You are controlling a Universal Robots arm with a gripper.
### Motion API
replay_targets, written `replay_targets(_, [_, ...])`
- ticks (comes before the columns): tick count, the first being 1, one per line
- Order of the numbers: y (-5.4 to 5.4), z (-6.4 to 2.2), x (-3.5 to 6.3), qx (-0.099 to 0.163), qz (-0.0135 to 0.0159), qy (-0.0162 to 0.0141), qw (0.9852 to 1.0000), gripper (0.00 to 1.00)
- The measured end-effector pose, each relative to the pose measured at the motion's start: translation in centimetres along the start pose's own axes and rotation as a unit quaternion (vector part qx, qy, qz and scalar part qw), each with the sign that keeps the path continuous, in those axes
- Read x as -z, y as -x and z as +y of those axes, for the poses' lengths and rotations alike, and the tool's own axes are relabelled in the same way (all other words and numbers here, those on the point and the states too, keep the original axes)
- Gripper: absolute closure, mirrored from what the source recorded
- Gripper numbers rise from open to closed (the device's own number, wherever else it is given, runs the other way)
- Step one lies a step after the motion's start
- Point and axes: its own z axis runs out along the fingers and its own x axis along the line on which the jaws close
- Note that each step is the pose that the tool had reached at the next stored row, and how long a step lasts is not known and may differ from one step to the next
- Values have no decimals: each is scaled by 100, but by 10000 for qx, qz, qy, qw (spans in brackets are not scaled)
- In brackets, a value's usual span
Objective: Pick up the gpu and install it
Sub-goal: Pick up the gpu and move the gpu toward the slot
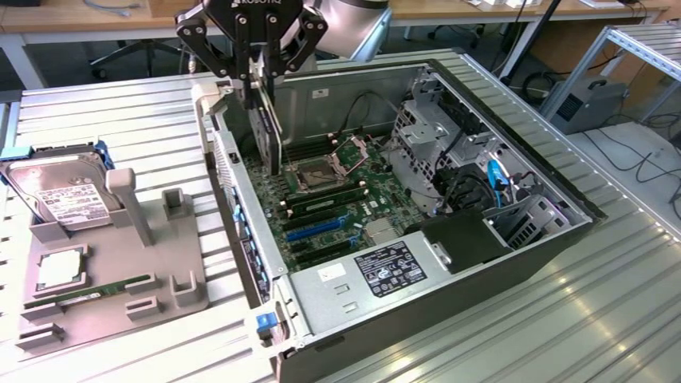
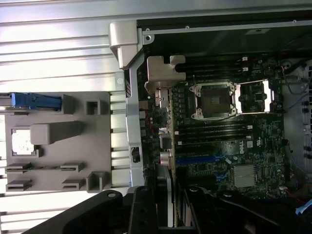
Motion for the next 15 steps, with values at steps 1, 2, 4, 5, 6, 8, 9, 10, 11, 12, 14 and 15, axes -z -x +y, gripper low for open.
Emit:
replay_targets(1, [4,1,0,0,0,0,10000,73])
replay_targets(2, [12,1,0,0,0,0,10000,73])
replay_targets(4, [24,2,-1,0,0,0,10000,73])
replay_targets(5, [30,2,-1,0,0,0,10000,73])
replay_targets(6, [34,3,-1,0,0,0,10000,73])
replay_targets(8, [45,4,-1,0,0,0,10000,73])
replay_targets(9, [50,4,-2,0,0,0,10000,73])
replay_targets(10, [56,4,-2,0,0,0,10000,73])
replay_targets(11, [60,5,-2,0,0,0,10000,73])
replay_targets(12, [64,5,-2,0,0,0,10000,73])
replay_targets(14, [72,6,-2,0,0,0,10000,73])
replay_targets(15, [77,6,-3,0,0,0,10000,73])
